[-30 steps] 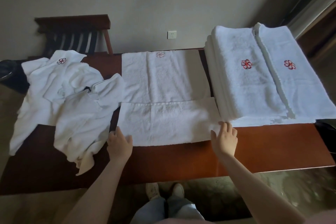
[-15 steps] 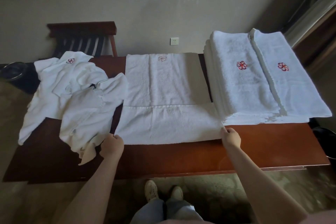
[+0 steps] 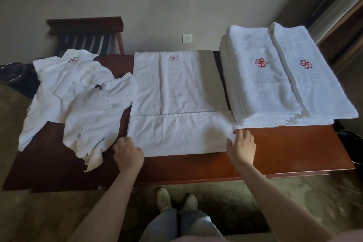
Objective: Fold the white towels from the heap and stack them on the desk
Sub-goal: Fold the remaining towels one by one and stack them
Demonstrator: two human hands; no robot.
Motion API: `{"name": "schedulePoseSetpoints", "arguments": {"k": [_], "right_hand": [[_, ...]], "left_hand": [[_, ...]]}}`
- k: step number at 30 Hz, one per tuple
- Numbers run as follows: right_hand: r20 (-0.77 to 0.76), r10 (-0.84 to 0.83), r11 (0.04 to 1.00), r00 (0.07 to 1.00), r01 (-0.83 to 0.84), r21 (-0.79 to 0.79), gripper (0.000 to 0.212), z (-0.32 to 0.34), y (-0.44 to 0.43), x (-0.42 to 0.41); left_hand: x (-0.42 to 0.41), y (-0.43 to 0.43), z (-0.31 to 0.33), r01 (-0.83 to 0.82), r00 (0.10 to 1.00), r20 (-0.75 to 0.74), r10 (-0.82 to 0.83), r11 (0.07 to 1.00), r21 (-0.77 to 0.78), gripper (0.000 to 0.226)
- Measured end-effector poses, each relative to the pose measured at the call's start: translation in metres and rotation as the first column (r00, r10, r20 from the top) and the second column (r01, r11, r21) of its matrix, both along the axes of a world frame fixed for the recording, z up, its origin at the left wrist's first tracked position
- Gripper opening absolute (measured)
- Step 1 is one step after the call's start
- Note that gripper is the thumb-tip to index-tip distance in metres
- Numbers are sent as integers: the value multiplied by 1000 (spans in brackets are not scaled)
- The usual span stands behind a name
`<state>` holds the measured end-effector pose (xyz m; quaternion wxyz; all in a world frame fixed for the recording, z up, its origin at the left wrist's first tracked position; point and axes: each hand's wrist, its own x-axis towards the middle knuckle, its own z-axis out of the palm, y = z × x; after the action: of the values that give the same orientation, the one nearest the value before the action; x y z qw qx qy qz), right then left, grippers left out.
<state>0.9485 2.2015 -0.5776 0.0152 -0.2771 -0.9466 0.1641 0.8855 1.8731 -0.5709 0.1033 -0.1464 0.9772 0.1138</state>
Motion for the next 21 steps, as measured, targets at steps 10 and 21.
{"name": "schedulePoseSetpoints", "arguments": {"k": [10,21], "right_hand": [[211,641,763,738,-642,-70,57,-24,-79,-48],[283,501,855,818,-519,-13,65,-46,-15,-37]], "left_hand": [[-27,53,-29,574,791,162,-591,807,141,57],[-29,25,-57,529,815,241,-526,847,59,74]]}}
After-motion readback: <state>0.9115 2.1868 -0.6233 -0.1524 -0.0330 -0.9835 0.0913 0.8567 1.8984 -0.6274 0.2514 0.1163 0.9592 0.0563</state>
